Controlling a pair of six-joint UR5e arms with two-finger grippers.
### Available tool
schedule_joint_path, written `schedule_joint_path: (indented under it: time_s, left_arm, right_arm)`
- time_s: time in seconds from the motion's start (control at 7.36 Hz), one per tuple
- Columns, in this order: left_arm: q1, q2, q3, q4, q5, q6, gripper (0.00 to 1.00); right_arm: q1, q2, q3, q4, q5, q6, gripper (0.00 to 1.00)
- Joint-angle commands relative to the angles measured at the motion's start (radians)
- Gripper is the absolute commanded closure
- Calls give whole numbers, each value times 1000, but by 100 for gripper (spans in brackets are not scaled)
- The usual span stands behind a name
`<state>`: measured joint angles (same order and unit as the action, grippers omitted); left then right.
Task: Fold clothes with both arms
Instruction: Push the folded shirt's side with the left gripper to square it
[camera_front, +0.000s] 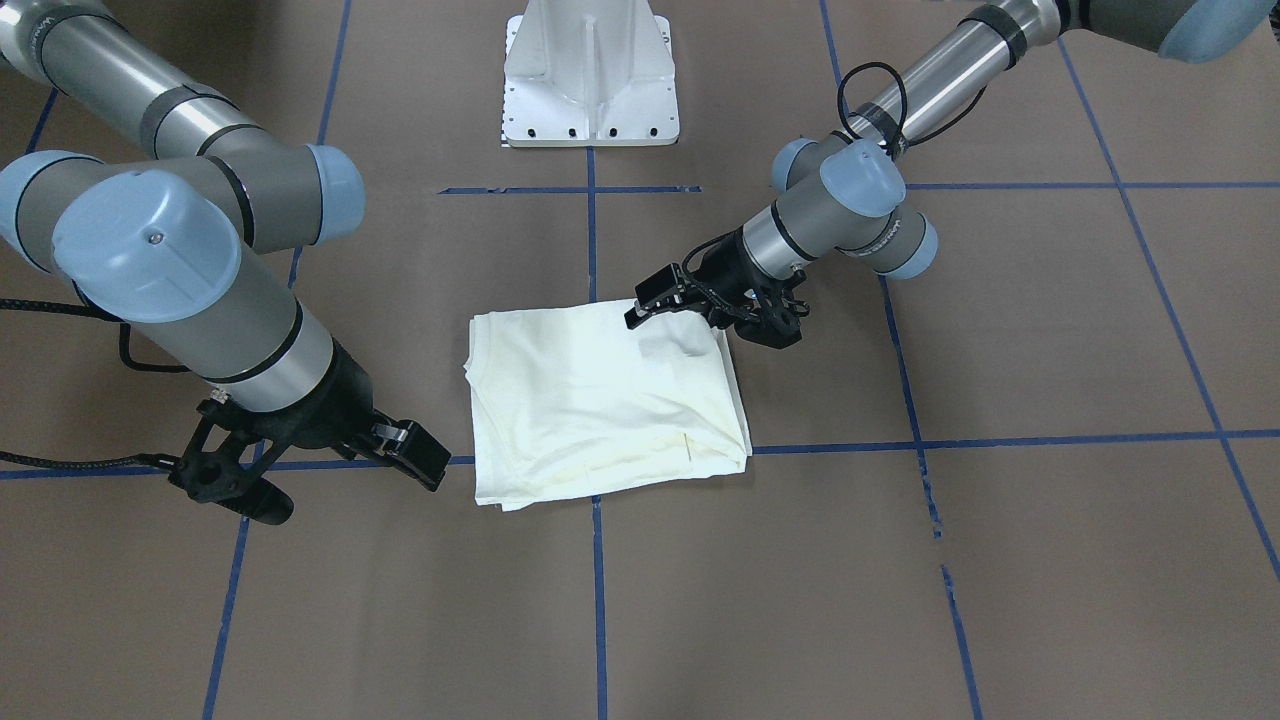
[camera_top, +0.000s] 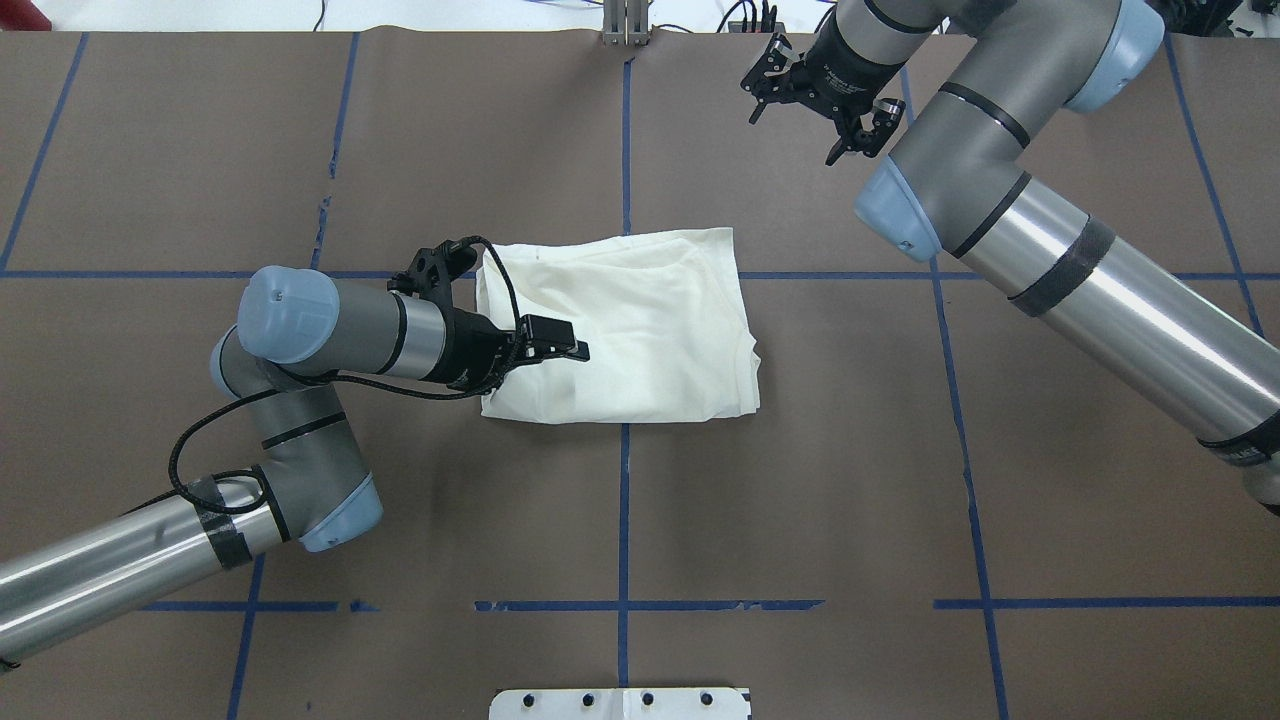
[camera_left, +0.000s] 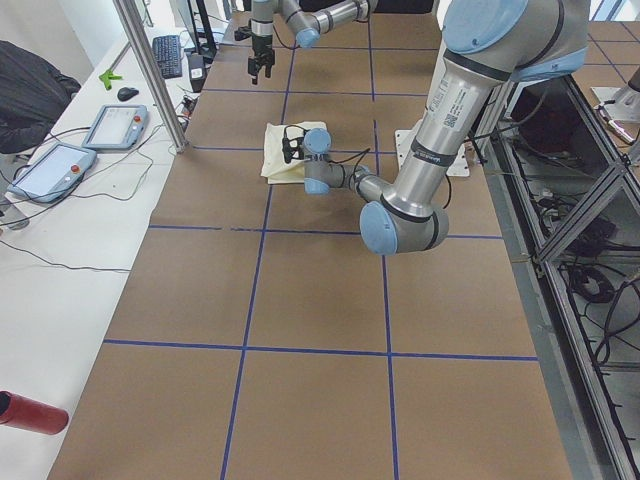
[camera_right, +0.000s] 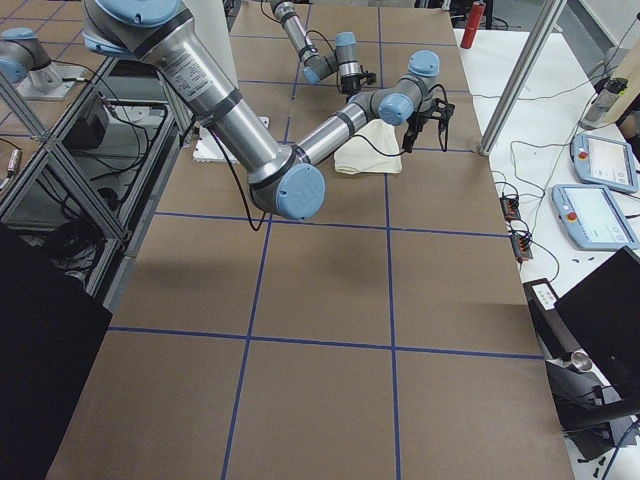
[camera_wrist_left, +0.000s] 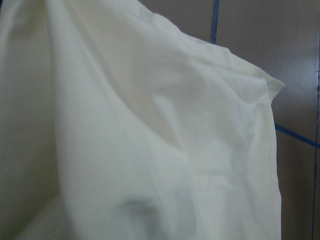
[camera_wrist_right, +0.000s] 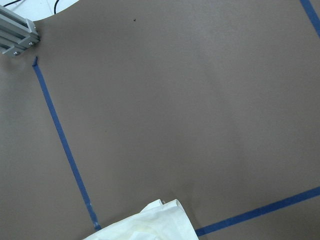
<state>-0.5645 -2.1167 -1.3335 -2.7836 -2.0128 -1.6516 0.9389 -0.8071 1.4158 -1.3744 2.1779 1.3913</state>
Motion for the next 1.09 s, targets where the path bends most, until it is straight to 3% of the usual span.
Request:
schedule_joint_path:
  time_s: [0.0, 0.54, 0.95]
  left_arm:
    - [5, 33, -54, 5, -75, 4, 0]
    - [106, 67, -95, 9, -38, 10, 0]
    - [126, 180, -240, 13, -21, 15, 0]
  right_arm:
    - [0, 0, 0, 0, -3, 0, 0]
    - [0, 3, 3, 0, -3, 0, 0]
    - [-2, -10, 12, 1, -13, 0, 0]
